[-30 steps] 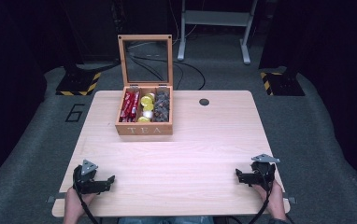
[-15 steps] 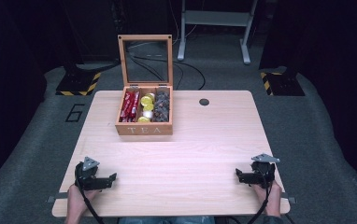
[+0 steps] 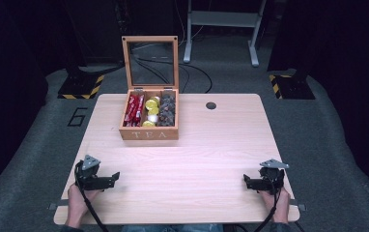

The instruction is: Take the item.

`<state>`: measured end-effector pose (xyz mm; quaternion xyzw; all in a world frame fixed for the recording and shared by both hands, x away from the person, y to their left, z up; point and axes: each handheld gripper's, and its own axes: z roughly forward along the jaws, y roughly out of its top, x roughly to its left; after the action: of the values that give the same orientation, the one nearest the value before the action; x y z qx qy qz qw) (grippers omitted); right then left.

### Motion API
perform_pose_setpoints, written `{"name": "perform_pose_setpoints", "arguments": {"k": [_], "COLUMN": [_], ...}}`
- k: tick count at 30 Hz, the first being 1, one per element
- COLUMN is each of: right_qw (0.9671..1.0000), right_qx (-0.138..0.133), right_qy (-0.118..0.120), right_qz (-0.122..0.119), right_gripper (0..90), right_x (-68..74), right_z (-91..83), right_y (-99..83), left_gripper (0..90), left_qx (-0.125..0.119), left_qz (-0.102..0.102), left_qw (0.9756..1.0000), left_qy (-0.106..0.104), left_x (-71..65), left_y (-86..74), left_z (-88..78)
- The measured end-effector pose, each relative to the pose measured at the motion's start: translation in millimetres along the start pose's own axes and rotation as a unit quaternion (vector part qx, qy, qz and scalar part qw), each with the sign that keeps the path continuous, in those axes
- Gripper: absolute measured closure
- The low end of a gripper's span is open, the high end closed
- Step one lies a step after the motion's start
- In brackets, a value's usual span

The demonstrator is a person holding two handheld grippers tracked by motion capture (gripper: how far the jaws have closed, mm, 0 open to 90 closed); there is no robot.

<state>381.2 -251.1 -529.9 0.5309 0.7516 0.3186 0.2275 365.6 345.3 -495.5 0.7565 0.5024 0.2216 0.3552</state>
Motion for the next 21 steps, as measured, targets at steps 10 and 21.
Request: {"name": "perform_pose_setpoints", "arguments": {"k": [10,21], "right_qw": [1.0,1.0], "right_qx": [0.0,0.001], "right_qy": [0.0,0.0], "right_qz": [0.001,0.002], "right_gripper": [0.0,0.0], "right_x": [0.1,0.1], "right_z": [-0.2,-0.3], "right_y": [-0.1,-0.1], "left_gripper": [5.6,7.1], "left_qx": [-0.017,-0.017], "left_qz": [0.014,0.042], "left_qw": [0.9998,0.999], "left_qy": [-0.004,-0.005], "left_x": [0.9,-0.6], "left_y": [24.2,52.0], "left_z": [-2.9,0.0]}}
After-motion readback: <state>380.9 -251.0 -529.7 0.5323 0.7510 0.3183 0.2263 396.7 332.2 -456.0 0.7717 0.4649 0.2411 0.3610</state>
